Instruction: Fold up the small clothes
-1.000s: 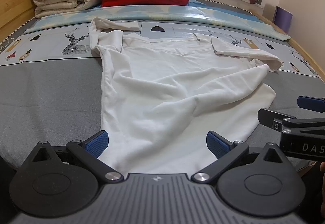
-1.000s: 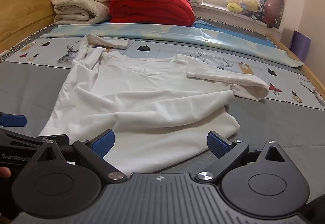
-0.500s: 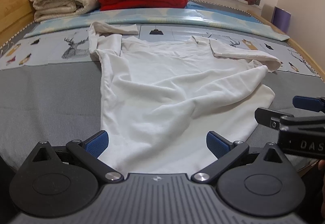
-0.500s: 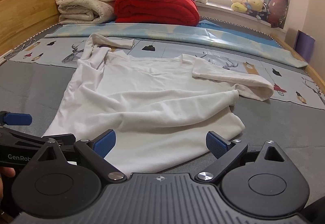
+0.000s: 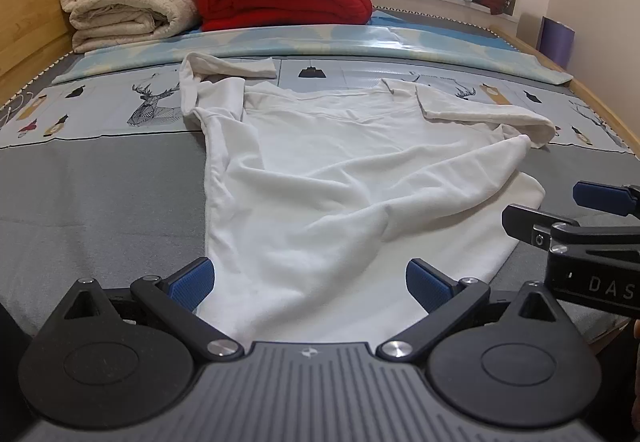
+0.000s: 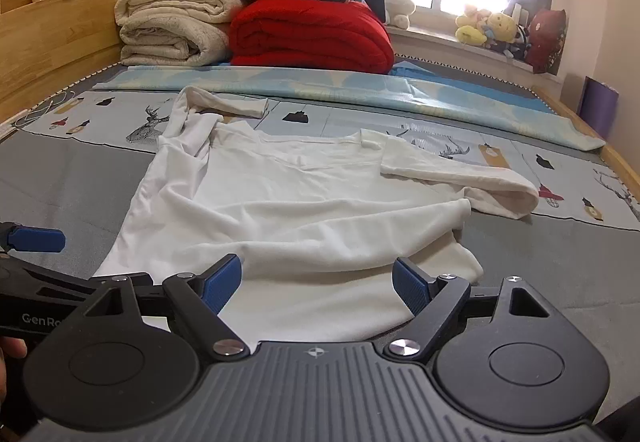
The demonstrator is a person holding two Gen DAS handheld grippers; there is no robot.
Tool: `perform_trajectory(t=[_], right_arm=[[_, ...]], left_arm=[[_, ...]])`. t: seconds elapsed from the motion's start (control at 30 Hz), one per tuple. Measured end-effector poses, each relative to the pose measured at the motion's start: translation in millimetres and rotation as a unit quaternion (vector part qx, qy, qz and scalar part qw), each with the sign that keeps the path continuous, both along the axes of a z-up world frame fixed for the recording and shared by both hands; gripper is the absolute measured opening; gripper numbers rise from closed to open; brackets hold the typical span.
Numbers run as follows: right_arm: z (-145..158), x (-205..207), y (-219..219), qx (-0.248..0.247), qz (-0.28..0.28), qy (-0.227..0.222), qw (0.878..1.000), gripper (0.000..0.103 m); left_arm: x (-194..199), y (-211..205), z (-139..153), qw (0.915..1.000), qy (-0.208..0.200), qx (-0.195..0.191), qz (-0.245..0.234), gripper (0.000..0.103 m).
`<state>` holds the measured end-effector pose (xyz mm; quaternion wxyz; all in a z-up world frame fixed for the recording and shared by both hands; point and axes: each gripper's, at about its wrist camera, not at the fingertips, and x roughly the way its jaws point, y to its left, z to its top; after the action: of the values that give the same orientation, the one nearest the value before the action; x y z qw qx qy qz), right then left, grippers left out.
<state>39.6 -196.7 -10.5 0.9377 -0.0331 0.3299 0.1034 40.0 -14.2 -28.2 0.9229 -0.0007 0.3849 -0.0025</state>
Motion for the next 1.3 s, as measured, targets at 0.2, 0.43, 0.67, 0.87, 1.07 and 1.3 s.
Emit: perform_trajectory(t=[0.2,0.43,0.67,0.87,1.07,1.3], right_arm=[[1.3,-1.4,0.5,0.004,0.000,-0.006,1.000,0.086],[1.4,-1.4,1.2,0.005,0.002,-0.006,1.000,0.086],[1.4,-0.8,1.2,0.005,0.002,-0.005,1.000,0.087],[1.3,-0.7,1.1,0.005,0.002,-0.005,1.000,0.087],[1.4,-0.6,0.9,0.005,0.002,-0.005,1.000,0.087],[1.5,-0.6,0.7,0.005,0.002,-0.005,1.000,0.087]], left_arm=[[0.8,0.7,-0.3,1.0000,0.000,-0.002,0.002,0.102],[0.7,0.8,-0.4,1.0000,0.000,-0.002,0.001,0.102],[0.8,0.9,-0.3,1.0000,0.000,-0.002,0.002,0.102],[0.8,0.8,-0.3,1.0000,0.000,-0.002,0.001,0.102],[0.8,0.8,-0.2,1.0000,0.000,-0.002,0.002,0.102],[0.8,0.9,-0.2,1.0000,0.000,-0.002,0.001,0.102]])
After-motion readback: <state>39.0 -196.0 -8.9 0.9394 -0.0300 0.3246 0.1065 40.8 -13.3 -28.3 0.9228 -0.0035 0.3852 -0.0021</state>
